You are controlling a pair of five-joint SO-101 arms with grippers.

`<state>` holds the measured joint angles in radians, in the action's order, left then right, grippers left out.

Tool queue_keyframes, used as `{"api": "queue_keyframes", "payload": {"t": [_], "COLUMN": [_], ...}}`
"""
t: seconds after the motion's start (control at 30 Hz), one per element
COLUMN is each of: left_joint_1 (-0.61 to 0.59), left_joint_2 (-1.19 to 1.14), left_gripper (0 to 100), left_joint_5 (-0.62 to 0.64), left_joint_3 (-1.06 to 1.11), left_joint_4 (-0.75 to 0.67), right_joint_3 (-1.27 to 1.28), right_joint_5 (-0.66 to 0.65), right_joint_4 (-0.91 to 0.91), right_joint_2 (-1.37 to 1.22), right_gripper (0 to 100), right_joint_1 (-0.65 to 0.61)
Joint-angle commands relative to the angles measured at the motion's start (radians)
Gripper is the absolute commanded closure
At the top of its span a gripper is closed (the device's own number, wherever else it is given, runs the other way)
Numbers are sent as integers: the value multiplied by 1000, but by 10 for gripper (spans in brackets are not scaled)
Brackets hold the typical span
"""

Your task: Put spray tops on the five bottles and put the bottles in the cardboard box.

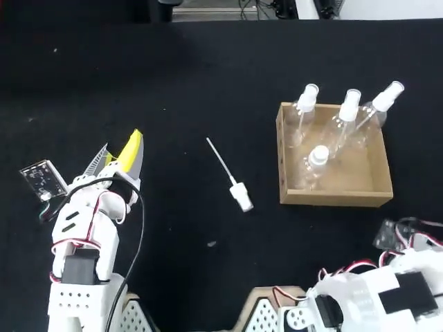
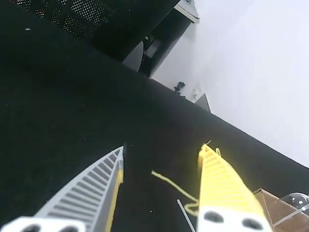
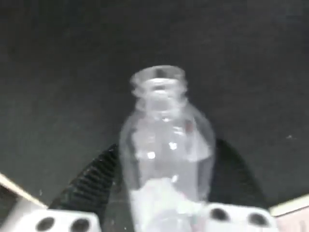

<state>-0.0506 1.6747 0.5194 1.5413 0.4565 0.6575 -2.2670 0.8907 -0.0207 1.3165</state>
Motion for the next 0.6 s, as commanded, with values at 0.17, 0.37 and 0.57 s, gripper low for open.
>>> {"api": "queue_keyframes", "payload": {"t": [0.17,0.37,0.57], "left_joint_1": [12,12,12], "left_joint_2": [11,11,11], "left_gripper": [766,766,766], "left_joint_5": [-11,-11,-11], "left_joint_3": [-13,-13,-13], "left_joint_4": [-8,-8,-8], "right_joint_3": [-90,-111,-108], "right_joint_5": [879,1530,1536], "right_joint_4": [9,2,6], "right_joint_2": [7,2,2], "right_gripper": [983,940,783], "right_joint_1": [-34,3,-80]}}
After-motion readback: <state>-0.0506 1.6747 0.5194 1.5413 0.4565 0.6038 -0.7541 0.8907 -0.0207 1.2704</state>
